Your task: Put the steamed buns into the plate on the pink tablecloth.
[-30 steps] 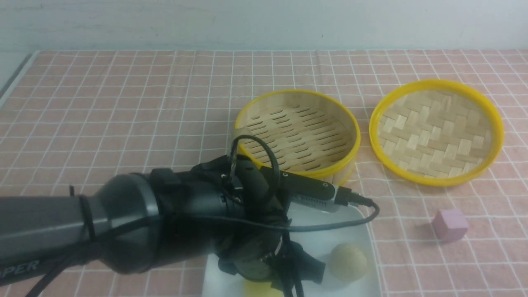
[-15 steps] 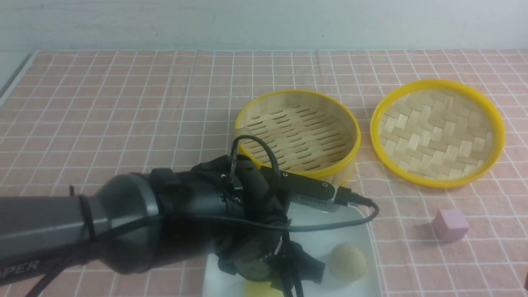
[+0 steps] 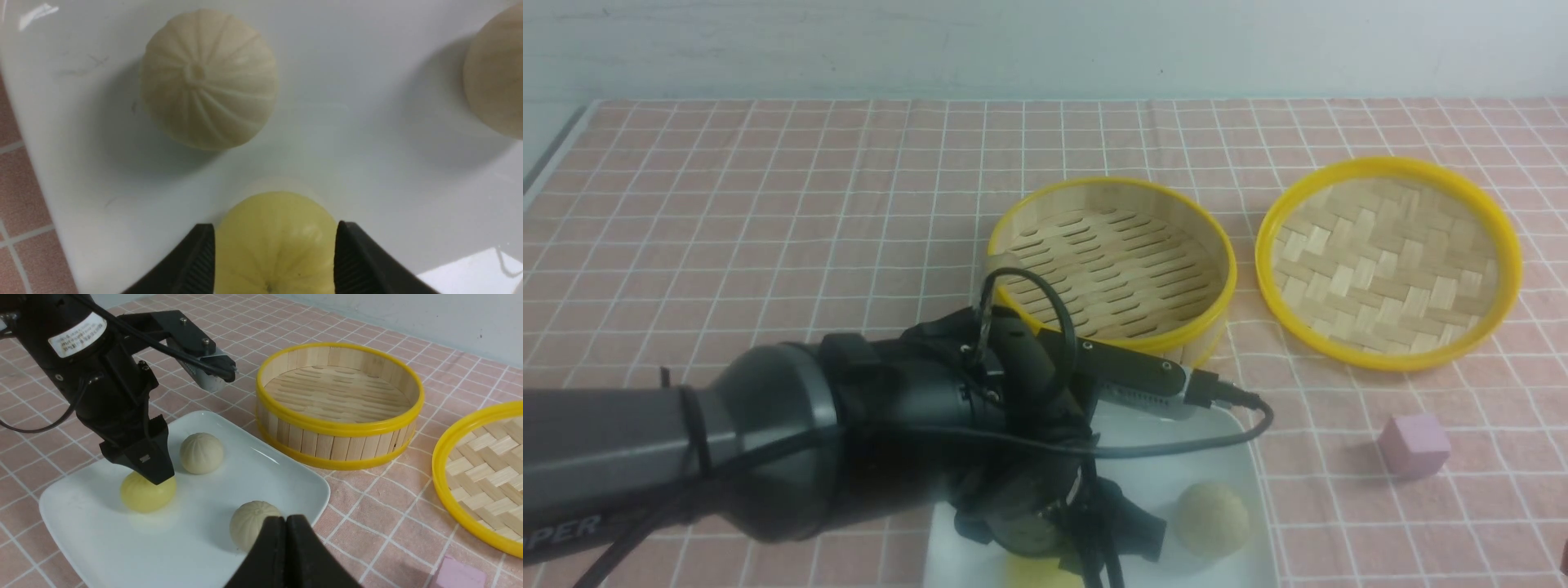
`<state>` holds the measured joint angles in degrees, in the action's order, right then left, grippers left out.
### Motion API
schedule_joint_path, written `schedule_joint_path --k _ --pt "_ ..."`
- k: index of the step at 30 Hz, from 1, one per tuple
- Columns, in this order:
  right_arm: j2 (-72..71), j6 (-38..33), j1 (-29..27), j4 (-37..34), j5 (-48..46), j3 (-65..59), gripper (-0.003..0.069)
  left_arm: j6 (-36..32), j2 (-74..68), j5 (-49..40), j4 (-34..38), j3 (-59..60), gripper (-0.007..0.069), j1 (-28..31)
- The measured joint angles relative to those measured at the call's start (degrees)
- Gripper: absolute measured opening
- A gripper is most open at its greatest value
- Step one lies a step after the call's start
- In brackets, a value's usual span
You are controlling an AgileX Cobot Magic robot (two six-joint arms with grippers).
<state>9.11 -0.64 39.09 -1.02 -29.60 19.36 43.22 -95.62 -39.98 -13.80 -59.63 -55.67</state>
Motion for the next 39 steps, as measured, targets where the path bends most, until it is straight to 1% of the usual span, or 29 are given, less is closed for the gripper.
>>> schedule_joint_path --k 16,19,20,21,26,29,31,33,34,39 --pt "-0.53 -0.01 -0.46 -0.07 0.86 -0.54 0.0015 0.0 0.0 0.34 -0.02 0.0 0.0341 0.0" --pt "-1.3 -0.12 -4.44 -0.25 4.48 -4.18 0.0018 0.0 0.0 0.34 -0.02 0.0 0.0328 0.0" --pt "-2.58 -0.17 -7.57 -0.25 5.94 -6.67 0.002 0.0 0.0 0.34 -0.08 0.0 0.0321 0.0" --pt "-3.42 -0.17 -9.27 -0.25 6.45 -7.91 0.002 0.0 0.0 0.34 -0.23 0.0 0.0316 0.0" --pt "-8.77 -0.17 -20.17 -0.25 6.92 -14.48 0.0027 0.0 0.0 0.34 -0.34 0.0 0.0285 0.0" --pt "-9.67 -0.17 -25.62 -0.25 6.78 -17.23 0.0034 0.39 0.0 0.39 -0.13 0.0 0.0253 0.0" --pt "-9.67 -0.17 -28.41 -0.25 6.32 -18.43 0.0036 0.6 0.0 0.35 0.79 0.0 0.0218 0.0" --pt "-9.67 -0.17 -29.46 -0.25 5.93 -18.81 0.0036 0.6 0.05 0.16 1.16 0.0 0.0206 0.0" --pt "-9.67 -0.17 -31.31 -0.25 5.59 -19.47 0.0038 0.6 0.46 -0.26 1.53 0.0 0.017 0.0" --pt "-9.67 -0.18 -33.91 -0.25 6.66 -19.94 0.0041 -1.34 4.63 -1.18 1.09 0.0 0.0078 0.0"
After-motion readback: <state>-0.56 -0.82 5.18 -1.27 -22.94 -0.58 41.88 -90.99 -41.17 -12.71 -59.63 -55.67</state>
